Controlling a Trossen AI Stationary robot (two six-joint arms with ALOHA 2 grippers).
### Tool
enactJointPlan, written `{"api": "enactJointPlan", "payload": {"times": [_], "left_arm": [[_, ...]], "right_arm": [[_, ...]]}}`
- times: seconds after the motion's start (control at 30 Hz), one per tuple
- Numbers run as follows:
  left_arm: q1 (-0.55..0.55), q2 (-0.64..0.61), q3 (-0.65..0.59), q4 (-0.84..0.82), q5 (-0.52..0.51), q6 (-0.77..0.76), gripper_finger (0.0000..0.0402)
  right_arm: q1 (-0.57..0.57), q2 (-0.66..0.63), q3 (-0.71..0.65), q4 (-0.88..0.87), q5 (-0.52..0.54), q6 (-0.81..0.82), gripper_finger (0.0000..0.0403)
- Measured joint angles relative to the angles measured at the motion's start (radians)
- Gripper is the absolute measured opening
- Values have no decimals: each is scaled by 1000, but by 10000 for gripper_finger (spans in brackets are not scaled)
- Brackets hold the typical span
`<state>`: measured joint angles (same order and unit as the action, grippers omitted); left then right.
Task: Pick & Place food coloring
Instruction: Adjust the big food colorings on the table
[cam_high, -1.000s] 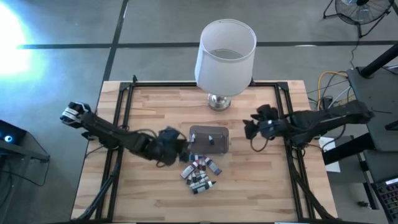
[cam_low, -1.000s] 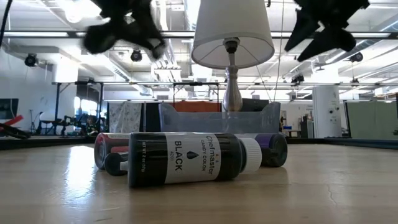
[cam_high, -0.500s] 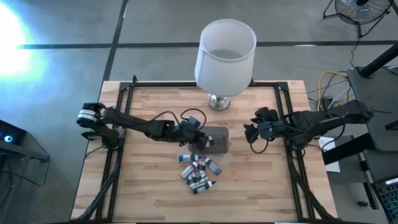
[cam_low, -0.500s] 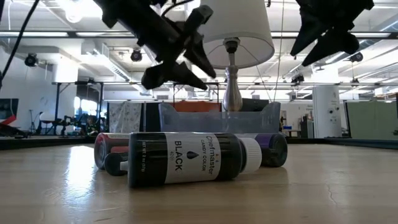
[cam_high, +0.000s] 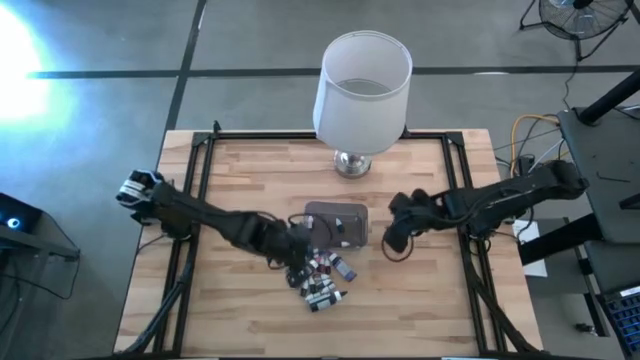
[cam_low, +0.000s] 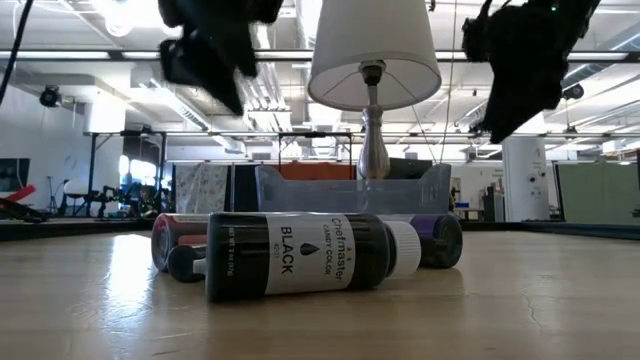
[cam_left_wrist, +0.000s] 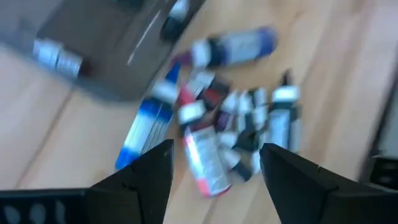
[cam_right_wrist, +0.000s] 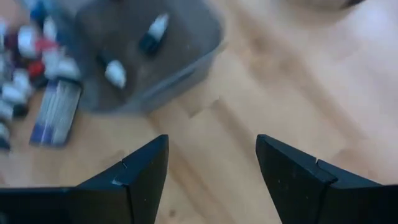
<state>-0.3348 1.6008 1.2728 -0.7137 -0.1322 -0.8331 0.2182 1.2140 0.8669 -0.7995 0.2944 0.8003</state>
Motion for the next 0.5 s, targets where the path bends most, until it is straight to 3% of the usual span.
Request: {"api": "enactJointPlan", "payload": {"times": [0.2,0.3,0.5], "left_arm": [[-47,36,-58,-49,-110,-197,213],[-54,40,-64,-4,-138,-97,213],[-79,47,-76,289,-17,36,213]], "right_arm": [[24,111,0,74,-98,-25,235],[56,144,11,79,-114,-46,235],[129,151,19,112,-168,-15,235]]}}
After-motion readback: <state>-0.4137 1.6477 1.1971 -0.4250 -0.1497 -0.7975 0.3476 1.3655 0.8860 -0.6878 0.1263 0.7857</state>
